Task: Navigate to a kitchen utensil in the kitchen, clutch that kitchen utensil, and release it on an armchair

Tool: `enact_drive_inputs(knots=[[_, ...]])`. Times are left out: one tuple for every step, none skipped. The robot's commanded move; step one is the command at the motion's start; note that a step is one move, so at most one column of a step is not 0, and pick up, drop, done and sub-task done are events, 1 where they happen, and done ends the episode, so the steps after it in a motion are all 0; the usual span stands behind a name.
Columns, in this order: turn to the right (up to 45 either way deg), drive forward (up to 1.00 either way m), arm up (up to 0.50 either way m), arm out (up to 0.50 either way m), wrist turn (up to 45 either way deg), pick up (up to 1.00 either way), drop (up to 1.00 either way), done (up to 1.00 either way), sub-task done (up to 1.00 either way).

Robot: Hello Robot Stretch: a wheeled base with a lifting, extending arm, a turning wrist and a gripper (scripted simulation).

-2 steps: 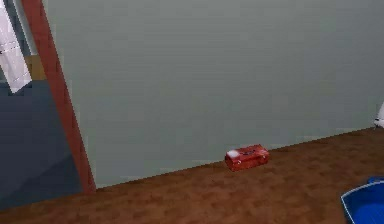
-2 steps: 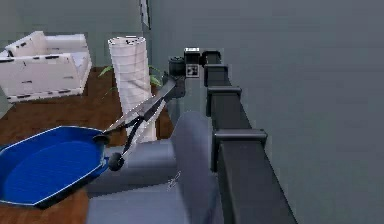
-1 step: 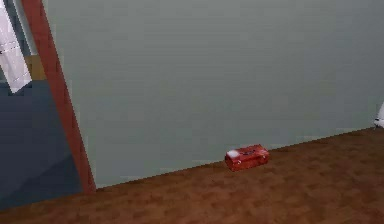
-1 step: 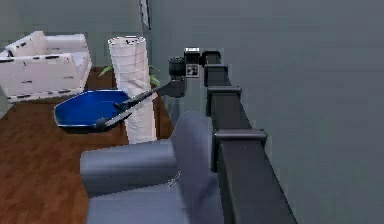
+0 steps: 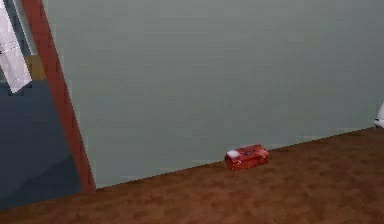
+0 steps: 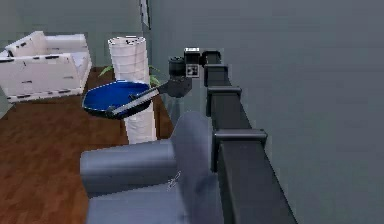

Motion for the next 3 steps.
enact_drive_inputs(knots=[[0.0, 0.0, -0.32, 0.0, 0.0, 0.0, 0.0, 0.0, 0.0], [0.0, 0.0, -0.32, 0.0, 0.0, 0.0, 0.0, 0.0, 0.0], [0.0, 0.0, 0.0, 0.0, 0.0, 0.0, 1.0, 0.0, 0.0]])
